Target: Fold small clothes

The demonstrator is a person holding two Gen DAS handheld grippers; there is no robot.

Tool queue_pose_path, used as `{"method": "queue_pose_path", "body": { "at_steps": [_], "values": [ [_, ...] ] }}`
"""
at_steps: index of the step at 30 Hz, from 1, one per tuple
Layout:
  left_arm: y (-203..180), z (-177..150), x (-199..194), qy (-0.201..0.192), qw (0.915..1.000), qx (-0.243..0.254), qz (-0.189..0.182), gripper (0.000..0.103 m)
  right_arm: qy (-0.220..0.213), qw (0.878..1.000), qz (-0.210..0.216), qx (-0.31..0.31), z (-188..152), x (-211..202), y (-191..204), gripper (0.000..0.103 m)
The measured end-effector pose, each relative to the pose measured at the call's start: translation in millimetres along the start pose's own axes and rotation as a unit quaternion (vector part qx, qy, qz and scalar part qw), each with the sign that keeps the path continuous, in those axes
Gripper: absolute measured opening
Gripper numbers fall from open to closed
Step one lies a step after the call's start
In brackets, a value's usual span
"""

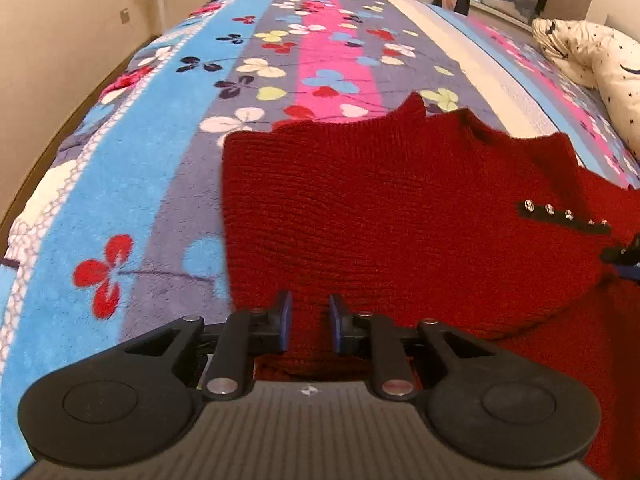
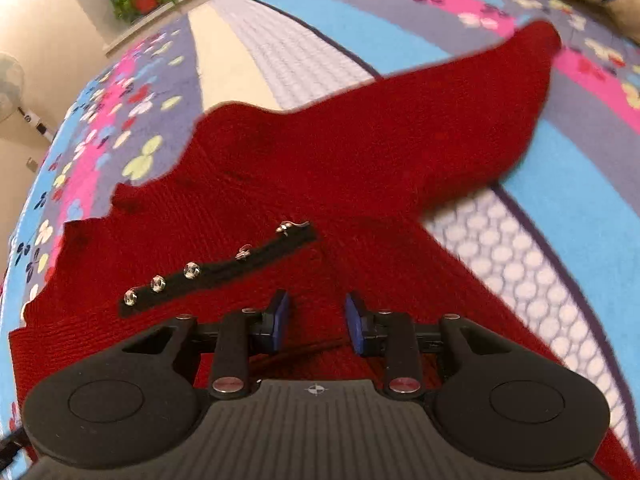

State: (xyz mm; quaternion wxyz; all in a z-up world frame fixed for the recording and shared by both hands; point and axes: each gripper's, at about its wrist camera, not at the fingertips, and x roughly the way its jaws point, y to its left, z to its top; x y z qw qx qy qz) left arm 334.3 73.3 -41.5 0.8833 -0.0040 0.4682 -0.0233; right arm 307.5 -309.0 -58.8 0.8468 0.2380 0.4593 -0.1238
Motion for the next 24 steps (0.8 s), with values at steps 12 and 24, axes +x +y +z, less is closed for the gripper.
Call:
{"method": "queue_pose_path", "body": {
  "at_steps": [12,24],
  "values": [
    [-13.8,3.6,-11.9,-0.037,0.9989,0.029,-0.008,0.053,-0.091,0.995,0.042,0.011,54.6,-37.9,-33.1,0.037],
    [-20.8,-4.1,8.7,-0.011,0.998,0.062,-0.003,0.05,-0.193,0.967,0.005,0.168,105.1,-44.0,-177.9,0.006]
  ]
}}
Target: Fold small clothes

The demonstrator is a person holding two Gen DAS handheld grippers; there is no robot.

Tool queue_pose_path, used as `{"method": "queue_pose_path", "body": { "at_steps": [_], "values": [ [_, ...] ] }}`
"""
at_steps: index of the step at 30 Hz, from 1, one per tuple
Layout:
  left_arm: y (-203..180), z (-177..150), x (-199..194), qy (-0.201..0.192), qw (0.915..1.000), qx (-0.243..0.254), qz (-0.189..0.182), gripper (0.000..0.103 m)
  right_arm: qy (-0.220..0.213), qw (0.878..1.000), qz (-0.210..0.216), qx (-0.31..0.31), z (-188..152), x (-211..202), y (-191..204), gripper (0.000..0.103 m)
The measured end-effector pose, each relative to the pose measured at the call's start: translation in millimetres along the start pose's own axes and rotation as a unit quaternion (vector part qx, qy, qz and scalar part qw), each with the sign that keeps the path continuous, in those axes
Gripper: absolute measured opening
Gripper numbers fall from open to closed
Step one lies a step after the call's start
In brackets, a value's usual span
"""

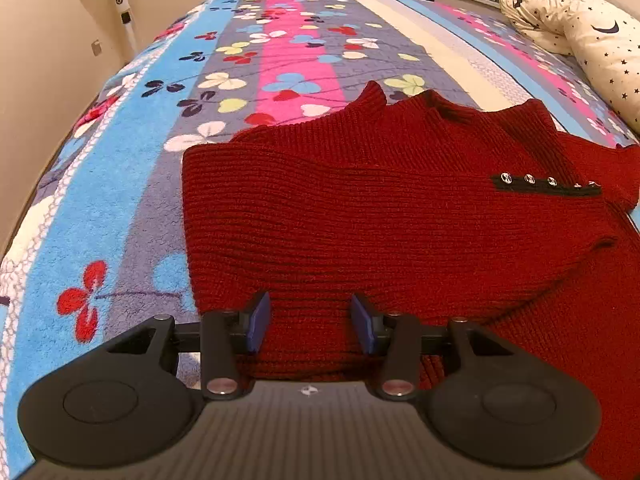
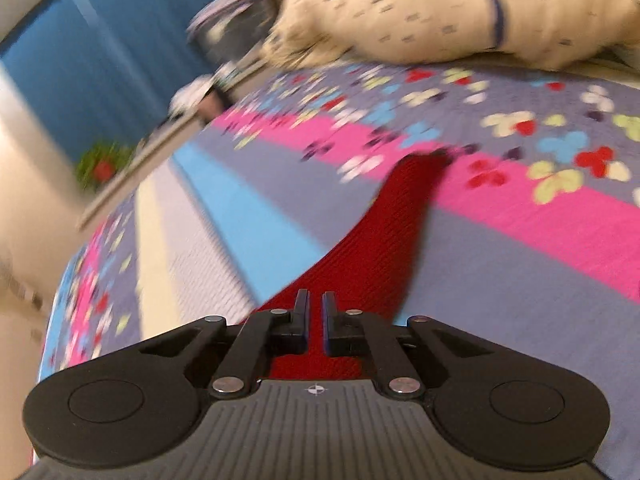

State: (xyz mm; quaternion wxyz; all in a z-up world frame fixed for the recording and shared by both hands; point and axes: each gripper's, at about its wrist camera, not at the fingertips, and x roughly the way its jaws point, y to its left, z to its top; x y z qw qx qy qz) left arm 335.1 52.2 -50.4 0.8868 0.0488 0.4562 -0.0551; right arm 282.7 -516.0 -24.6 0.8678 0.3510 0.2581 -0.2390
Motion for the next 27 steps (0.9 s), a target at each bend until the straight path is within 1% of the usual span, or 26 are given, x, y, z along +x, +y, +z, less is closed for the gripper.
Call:
{"method": "queue_pose_path", "body": {
  "at_steps": [4,6,8,11,14,17,20,21,22,24,26,27],
  "values": [
    [2.4,-1.1,0.8,0.0,1.0,-0.003,-0.003,0.05,-0.023,0.997,-0.022,0.077,11.9,19.8,-46.4,0.009],
    [2.6,-1.3,0.8,-0.001,1.0,0.0,-0.001,0.05,-0.018,0.993,-0.022,0.112,13.2,34.4,-67.0,0.01],
    [2.0,-1.6,0.4,-0.001,1.0,0.0,0.0,0.05,-0.006,0.989,-0.013,0.146,12.0,52.8,-87.1,0.011],
    [1.1,-1.8,0.4,-0.002,1.0,0.001,0.0,0.05,0.007,0.987,-0.011,0.16,5.7,78.6,-101.9,0.012],
    [0.0,-1.9,1.2,-0.004,1.0,0.004,0.001,0.05,0.018,0.99,0.003,0.139,-1.1,100.6,-97.7,0.012],
    [-0.7,-2.3,1.4,-0.006,1.0,0.005,0.002,0.05,0.009,0.994,0.008,0.106,0.7,117.3,-81.7,0.013],
    [-0.8,-2.5,1.7,-0.008,1.0,0.006,0.002,0.05,0.001,0.994,0.022,0.106,1.6,131.2,-72.4,0.016],
    [-1.4,-2.9,1.6,-0.008,0.9999,0.007,0.002,0.05,0.001,0.993,0.033,0.112,2.0,136.0,-71.6,0.02],
    [-1.8,-3.1,1.9,-0.009,0.9999,0.008,0.003,0.05,0.002,0.992,0.045,0.118,2.4,140.5,-70.1,0.022],
    [-3.0,-3.5,2.2,-0.011,0.9999,0.012,0.005,0.05,0.011,0.988,0.086,0.126,4.4,149.0,-65.7,0.024],
    [-3.7,-4.1,3.0,-0.013,0.9998,0.015,0.005,0.05,0.019,0.983,0.121,0.136,5.3,155.5,-61.9,0.031],
    [-4.0,-4.1,3.6,-0.013,0.9998,0.016,0.005,0.05,0.023,0.982,0.131,0.138,5.2,158.5,-60.7,0.041]
  ]
}}
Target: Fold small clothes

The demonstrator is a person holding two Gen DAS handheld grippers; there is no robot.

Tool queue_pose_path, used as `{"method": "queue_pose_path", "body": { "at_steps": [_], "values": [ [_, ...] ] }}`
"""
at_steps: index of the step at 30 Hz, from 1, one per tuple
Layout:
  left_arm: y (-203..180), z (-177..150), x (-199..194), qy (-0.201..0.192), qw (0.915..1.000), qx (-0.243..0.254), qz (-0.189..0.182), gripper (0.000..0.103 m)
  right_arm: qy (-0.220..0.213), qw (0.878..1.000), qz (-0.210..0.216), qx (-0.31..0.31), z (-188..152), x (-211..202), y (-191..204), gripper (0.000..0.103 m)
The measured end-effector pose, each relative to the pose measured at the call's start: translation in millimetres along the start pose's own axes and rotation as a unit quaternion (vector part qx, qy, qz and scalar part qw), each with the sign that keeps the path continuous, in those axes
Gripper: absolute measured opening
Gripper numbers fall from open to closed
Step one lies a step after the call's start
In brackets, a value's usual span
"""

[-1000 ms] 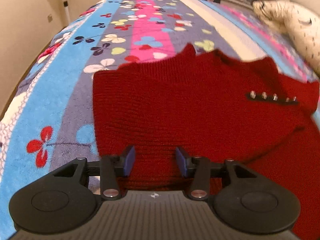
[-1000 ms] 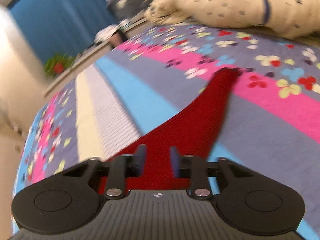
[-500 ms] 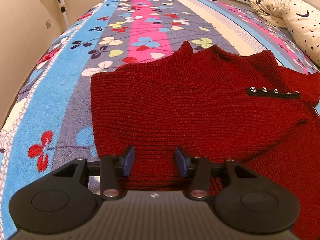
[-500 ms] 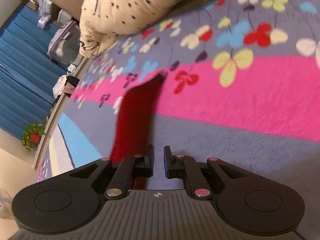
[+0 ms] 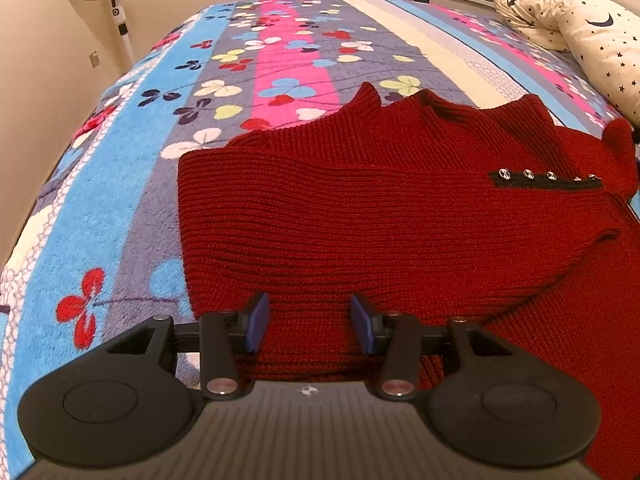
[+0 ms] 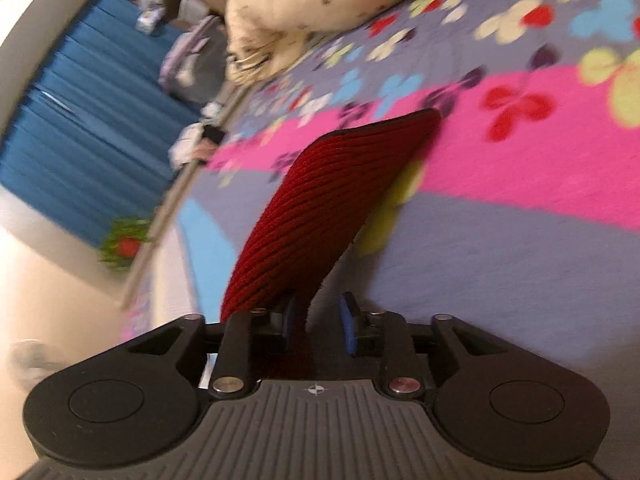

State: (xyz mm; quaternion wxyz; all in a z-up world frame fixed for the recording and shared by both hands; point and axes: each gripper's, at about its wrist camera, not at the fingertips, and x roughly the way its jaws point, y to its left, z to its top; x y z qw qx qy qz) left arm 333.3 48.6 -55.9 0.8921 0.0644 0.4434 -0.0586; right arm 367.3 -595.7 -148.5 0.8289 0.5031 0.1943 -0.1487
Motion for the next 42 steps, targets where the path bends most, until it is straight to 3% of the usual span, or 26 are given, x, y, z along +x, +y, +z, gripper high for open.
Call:
{"method": "queue_pose_path", "body": {
  "at_steps": [9,16,20,22,26,31,32,33,36,39,42],
  "values": [
    [-0.4,-0.3,1.7,-0.003,1.0,0.003,0.001,0.05,-0.003,1.0,0.012,0.012,-3.2,11.9,8.8,0.055],
    [0.2,-0.6,1.8,-0.004,1.0,0.003,0.001,0.05,0.048,0.991,0.098,0.072,-11.3,20.1,7.3,0.056],
    [0.2,-0.3,2.3,-0.003,1.0,0.002,0.0,0.05,0.07,0.974,0.175,0.125,-11.9,14.6,6.1,0.063],
    [0.6,-0.3,1.9,-0.003,1.0,0.001,0.0,0.05,0.086,0.969,0.19,0.129,-10.3,13.9,10.0,0.064],
    [1.0,-0.4,0.8,-0.003,1.0,-0.001,0.0,0.05,0.101,0.978,0.154,0.101,-11.6,11.2,17.6,0.062],
    [0.7,-0.4,1.5,-0.005,1.0,0.001,0.001,0.05,0.104,0.986,0.108,0.068,-18.0,12.1,34.7,0.046],
    [0.6,-0.5,1.7,-0.005,1.0,0.002,0.001,0.05,0.104,0.988,0.104,0.055,-19.0,11.2,41.3,0.039],
    [0.7,-0.6,1.7,-0.005,1.0,0.002,0.001,0.05,0.099,0.989,0.099,0.042,-18.7,10.1,47.4,0.019],
    [1.0,-0.4,1.7,-0.004,1.0,0.0,-0.001,0.05,0.062,0.994,0.089,0.006,-14.6,-10.6,61.2,0.015],
    [2.9,0.7,1.8,-0.001,1.0,-0.005,-0.005,0.05,-0.004,0.997,0.072,0.008,-9.6,-51.8,65.1,0.014],
    [3.2,1.9,2.0,0.001,1.0,-0.008,-0.006,0.05,-0.073,0.997,0.015,0.01,-15.9,-105.3,67.5,0.014]
  ]
}}
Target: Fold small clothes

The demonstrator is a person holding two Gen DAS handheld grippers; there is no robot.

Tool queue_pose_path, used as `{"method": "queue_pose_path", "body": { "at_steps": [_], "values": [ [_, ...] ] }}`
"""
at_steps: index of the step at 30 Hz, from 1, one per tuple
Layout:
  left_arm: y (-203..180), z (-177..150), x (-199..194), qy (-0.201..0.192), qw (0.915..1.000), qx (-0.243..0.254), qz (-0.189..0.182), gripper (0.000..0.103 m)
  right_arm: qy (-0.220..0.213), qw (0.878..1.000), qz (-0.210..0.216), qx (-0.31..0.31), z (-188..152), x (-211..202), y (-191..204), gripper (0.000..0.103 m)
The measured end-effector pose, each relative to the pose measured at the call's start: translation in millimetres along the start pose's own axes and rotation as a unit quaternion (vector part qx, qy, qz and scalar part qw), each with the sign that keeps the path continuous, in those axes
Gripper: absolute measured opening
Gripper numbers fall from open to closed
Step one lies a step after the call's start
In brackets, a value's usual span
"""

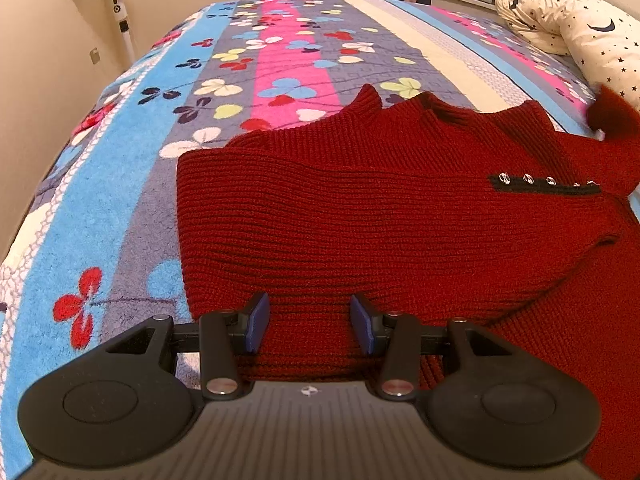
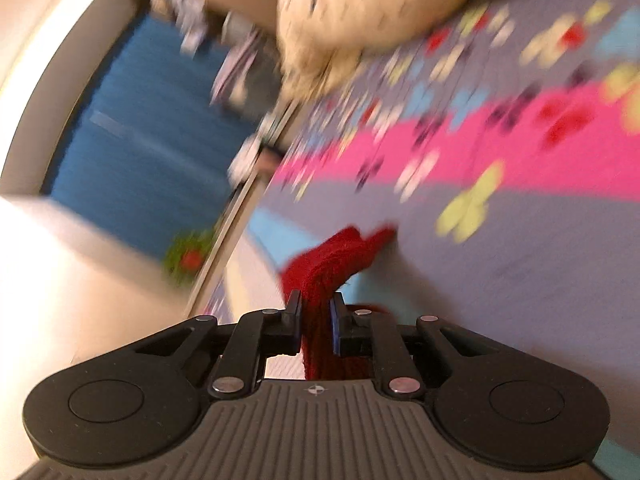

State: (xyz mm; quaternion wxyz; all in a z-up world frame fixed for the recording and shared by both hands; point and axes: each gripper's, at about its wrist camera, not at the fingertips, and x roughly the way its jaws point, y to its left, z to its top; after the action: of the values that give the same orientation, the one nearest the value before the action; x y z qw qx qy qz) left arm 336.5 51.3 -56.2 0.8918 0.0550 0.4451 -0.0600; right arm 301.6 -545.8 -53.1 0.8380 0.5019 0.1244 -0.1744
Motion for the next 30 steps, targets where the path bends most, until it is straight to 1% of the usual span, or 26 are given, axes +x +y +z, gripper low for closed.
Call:
{"method": "queue_pose_path", "body": {
  "at_steps": [2,5,6,7,8,9,10,11,12,13,15,16,18,20,23,24,25,27,28,29,30],
  "values": [
    [0.0,-0.3,-0.4,-0.001,1.0,0.0,0.0,0.05,-0.023,0.998,-0.051,0.006,-2.8,-27.5,-2.8,0.014],
    [0.2,-0.4,-0.8,-0.001,1.0,0.0,0.0,0.05,-0.015,0.993,-0.109,0.033,-7.7,-51.3,-28.0,0.014],
    [0.3,-0.4,-1.0,0.0,1.0,-0.001,0.0,0.05,-0.01,0.991,-0.125,0.042,-7.9,-52.0,-39.3,0.018],
    [0.2,-0.3,-0.8,0.0,1.0,0.0,0.001,0.05,0.001,0.989,-0.133,0.06,-9.0,-47.7,-51.9,0.02],
    [0.1,-0.6,-1.0,-0.001,1.0,0.0,0.001,0.05,0.02,0.987,-0.132,0.093,-9.5,-39.1,-66.4,0.021],
    [-0.1,-1.0,-1.3,-0.001,1.0,0.001,0.002,0.05,0.031,0.985,-0.121,0.116,-9.7,-34.0,-77.4,0.024],
    [-0.8,-1.4,-1.7,-0.002,1.0,0.002,0.003,0.05,0.037,0.986,-0.107,0.125,-8.9,-29.1,-85.2,0.025],
    [-1.4,-1.7,-1.9,-0.002,1.0,0.003,0.004,0.05,0.031,0.987,-0.103,0.121,-6.0,-27.1,-90.4,0.025],
    [-1.5,-1.9,-1.6,-0.003,1.0,0.005,0.004,0.05,0.027,0.987,-0.101,0.12,-3.4,-25.1,-93.6,0.027],
    [-2.1,-1.8,-1.5,-0.003,1.0,0.005,0.005,0.05,0.032,0.988,-0.088,0.127,-1.7,-21.1,-97.8,0.033],
    [-3.0,-1.8,-0.8,-0.003,1.0,0.006,0.005,0.05,0.051,0.985,-0.033,0.16,4.2,-10.4,-113.7,0.038],
    [-3.4,-2.1,-0.6,-0.004,0.9999,0.007,0.006,0.05,0.047,0.984,-0.023,0.172,8.7,-7.5,-117.9,0.038],
    [-4.6,-2.7,-0.4,-0.006,0.9999,0.011,0.008,0.05,0.026,0.981,-0.005,0.195,20.3,-4.3,-126.9,0.038],
    [-4.8,-3.0,-0.4,-0.006,0.9999,0.012,0.007,0.05,0.017,0.976,0.032,0.216,27.2,-3.2,-131.2,0.038],
    [-3.8,-2.4,0.0,-0.006,0.9999,0.009,0.005,0.05,0.004,0.977,0.075,0.198,39.0,1.0,-125.6,0.038],
    [-4.0,-2.4,0.0,-0.006,0.9999,0.009,0.006,0.05,-0.012,0.978,0.083,0.189,43.1,-2.3,-121.6,0.038],
    [-3.6,-2.5,0.0,-0.006,0.9999,0.011,0.006,0.05,-0.037,0.979,0.093,0.178,46.0,-8.7,-117.7,0.038],
    [-3.7,-2.1,0.5,-0.006,0.9999,0.012,0.007,0.05,-0.054,0.983,0.092,0.153,55.4,-10.0,-115.4,0.038],
    [-3.1,-1.6,0.7,-0.006,0.9999,0.011,0.007,0.05,-0.047,0.987,0.071,0.138,57.3,-7.8,-114.3,0.038],
    [-3.5,-1.9,0.5,-0.006,0.9999,0.011,0.007,0.05,-0.038,0.99,0.037,0.133,57.2,-4.8,-116.9,0.038],
    [-3.9,-1.9,0.8,-0.006,0.9999,0.011,0.007,0.05,-0.038,0.99,0.014,0.136,55.1,-2.3,-121.5,0.038]
  ]
}}
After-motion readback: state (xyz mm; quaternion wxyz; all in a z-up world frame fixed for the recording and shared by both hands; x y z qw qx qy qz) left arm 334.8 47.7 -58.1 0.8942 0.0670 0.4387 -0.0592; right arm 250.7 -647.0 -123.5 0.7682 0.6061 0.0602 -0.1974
